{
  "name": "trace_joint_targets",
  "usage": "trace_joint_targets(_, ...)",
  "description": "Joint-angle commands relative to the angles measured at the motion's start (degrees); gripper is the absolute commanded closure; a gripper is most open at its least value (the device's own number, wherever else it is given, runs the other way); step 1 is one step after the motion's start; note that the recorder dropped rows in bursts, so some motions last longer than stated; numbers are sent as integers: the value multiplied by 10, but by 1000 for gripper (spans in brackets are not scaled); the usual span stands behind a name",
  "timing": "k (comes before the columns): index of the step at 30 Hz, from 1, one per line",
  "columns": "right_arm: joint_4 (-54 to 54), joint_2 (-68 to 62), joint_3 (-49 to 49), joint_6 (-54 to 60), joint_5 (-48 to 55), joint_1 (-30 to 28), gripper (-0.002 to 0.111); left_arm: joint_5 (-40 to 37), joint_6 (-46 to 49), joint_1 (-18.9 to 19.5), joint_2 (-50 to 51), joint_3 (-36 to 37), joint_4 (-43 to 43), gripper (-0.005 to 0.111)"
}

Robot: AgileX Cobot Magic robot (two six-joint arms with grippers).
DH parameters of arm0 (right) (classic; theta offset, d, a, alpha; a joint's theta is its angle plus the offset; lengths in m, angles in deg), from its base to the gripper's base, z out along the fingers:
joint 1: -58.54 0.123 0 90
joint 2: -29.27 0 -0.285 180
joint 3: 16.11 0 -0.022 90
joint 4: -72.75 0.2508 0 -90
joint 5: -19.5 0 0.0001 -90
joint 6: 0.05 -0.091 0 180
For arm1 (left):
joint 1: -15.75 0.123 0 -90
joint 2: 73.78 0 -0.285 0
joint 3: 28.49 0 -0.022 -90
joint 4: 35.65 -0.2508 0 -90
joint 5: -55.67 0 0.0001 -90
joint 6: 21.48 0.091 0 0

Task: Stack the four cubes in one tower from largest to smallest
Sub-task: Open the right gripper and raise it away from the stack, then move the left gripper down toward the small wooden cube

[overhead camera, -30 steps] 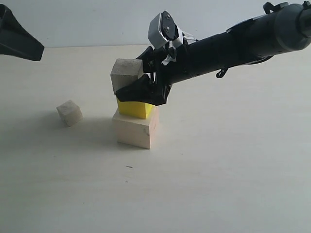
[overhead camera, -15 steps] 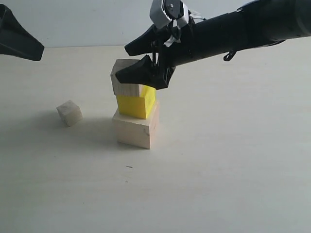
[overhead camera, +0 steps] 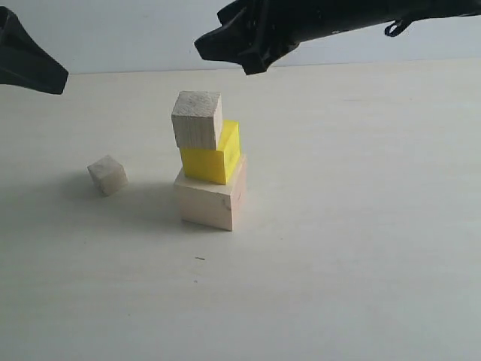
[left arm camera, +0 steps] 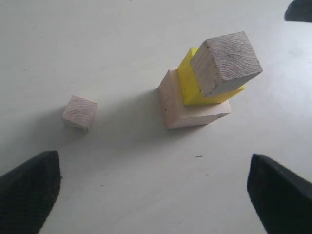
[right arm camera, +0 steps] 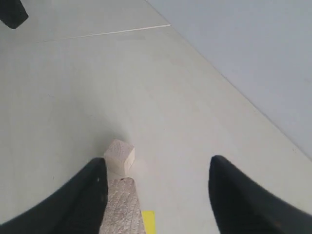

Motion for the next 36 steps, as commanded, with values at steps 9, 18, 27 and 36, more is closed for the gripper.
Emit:
trace_joint_targets(9,-123,95,1,-184,25,-2,108,17,1,1,-3,3,5,1)
trace_joint_targets(18,-278,138,1,-389,51,-2,108,64,1,1,-3,3,5,1)
trace_joint_targets(27,-278,150,2,-421,78,-2,108,69,1,1,-1,3,22,1)
trace_joint_targets(36,-257,150,2,-445,83,-2,108,69,1,1,-1,3,74,1)
